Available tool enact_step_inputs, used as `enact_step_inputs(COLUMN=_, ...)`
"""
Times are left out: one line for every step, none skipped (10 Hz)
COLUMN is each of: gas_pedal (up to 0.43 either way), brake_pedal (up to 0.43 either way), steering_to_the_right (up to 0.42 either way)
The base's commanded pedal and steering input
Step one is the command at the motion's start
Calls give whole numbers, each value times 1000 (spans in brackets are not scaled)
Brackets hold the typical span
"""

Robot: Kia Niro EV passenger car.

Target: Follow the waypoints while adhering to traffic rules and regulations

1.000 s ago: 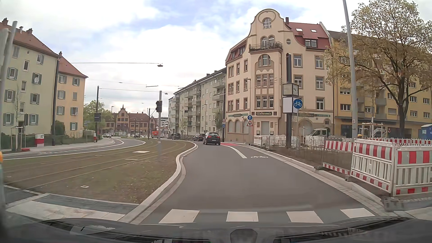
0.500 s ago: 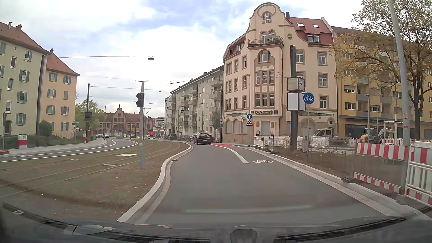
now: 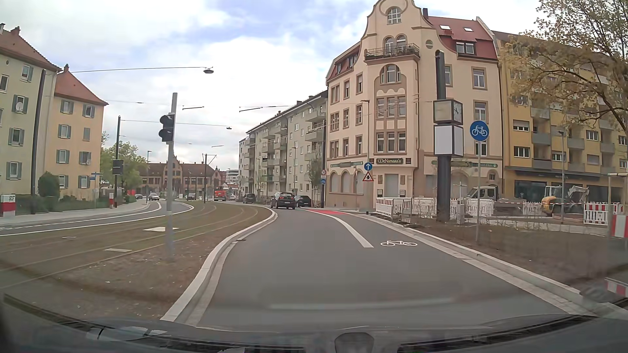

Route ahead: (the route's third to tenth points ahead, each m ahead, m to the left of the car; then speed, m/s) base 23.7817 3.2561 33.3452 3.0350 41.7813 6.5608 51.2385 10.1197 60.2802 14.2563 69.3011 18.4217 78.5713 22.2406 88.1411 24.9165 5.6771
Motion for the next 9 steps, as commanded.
enact_step_inputs(gas_pedal=98, brake_pedal=0, steering_to_the_right=-11)
enact_step_inputs(gas_pedal=98, brake_pedal=0, steering_to_the_right=-11)
enact_step_inputs(gas_pedal=98, brake_pedal=0, steering_to_the_right=-11)
enact_step_inputs(gas_pedal=98, brake_pedal=0, steering_to_the_right=-11)
enact_step_inputs(gas_pedal=98, brake_pedal=0, steering_to_the_right=-11)
enact_step_inputs(gas_pedal=98, brake_pedal=0, steering_to_the_right=-11)
enact_step_inputs(gas_pedal=98, brake_pedal=0, steering_to_the_right=-11)
enact_step_inputs(gas_pedal=98, brake_pedal=0, steering_to_the_right=-11)
enact_step_inputs(gas_pedal=98, brake_pedal=0, steering_to_the_right=-11)
